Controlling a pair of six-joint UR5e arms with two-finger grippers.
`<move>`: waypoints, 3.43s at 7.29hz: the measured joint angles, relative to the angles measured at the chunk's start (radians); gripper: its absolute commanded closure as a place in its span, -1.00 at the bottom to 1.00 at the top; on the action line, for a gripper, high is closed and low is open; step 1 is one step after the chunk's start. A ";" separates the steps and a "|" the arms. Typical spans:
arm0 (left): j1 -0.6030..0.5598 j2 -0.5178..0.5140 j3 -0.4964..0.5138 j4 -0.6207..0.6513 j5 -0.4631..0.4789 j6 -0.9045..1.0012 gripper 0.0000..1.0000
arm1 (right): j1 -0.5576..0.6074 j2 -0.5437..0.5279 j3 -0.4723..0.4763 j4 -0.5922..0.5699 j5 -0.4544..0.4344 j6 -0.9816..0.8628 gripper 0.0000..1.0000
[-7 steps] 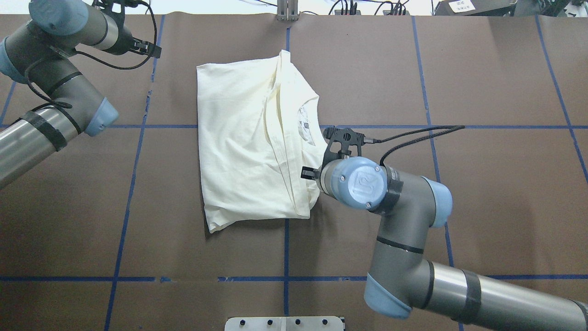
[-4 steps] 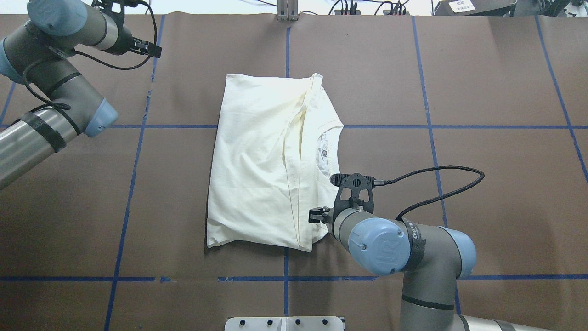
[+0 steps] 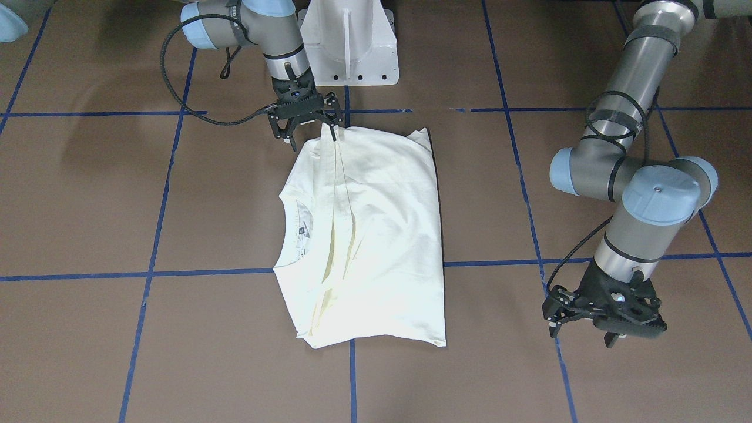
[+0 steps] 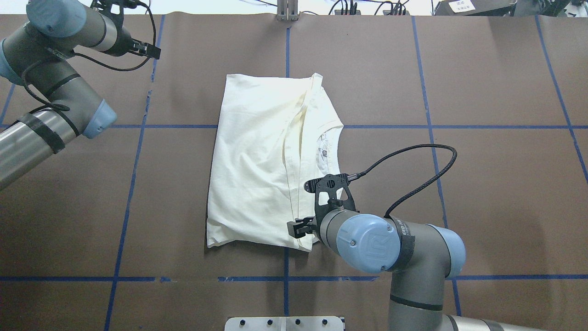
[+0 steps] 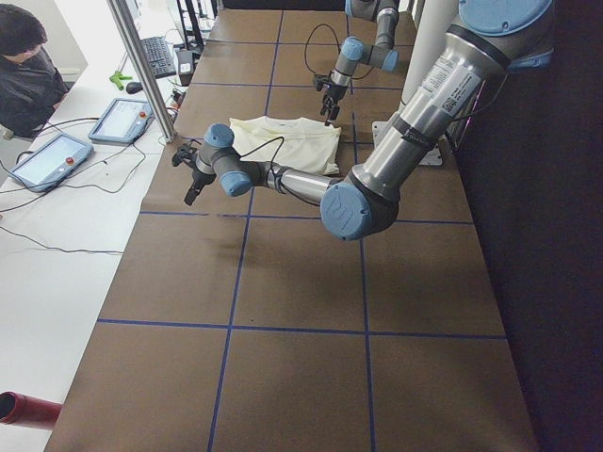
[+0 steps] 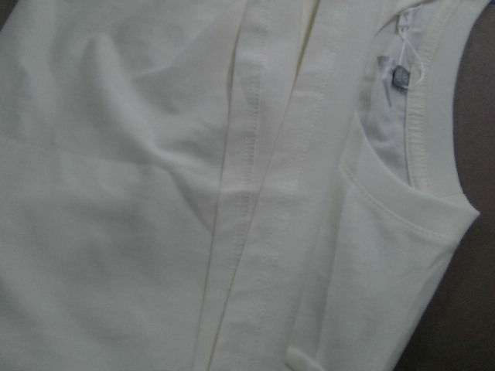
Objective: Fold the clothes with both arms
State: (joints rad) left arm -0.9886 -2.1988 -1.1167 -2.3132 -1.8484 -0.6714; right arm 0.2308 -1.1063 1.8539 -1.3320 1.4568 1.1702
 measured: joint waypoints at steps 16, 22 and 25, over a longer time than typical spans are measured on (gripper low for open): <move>0.002 0.004 0.000 0.000 0.000 0.000 -1.00 | -0.100 -0.018 0.045 -0.040 -0.124 -0.053 1.00; 0.002 0.004 0.000 0.000 0.000 -0.001 -1.00 | -0.165 -0.195 0.148 -0.034 -0.199 0.181 -1.00; 0.002 0.004 -0.003 0.000 -0.001 -0.001 -1.00 | -0.026 -0.116 0.139 -0.033 -0.089 0.116 -0.93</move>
State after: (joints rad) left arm -0.9863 -2.1951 -1.1198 -2.3133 -1.8494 -0.6719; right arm 0.2045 -1.2223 1.9925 -1.3649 1.3679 1.2862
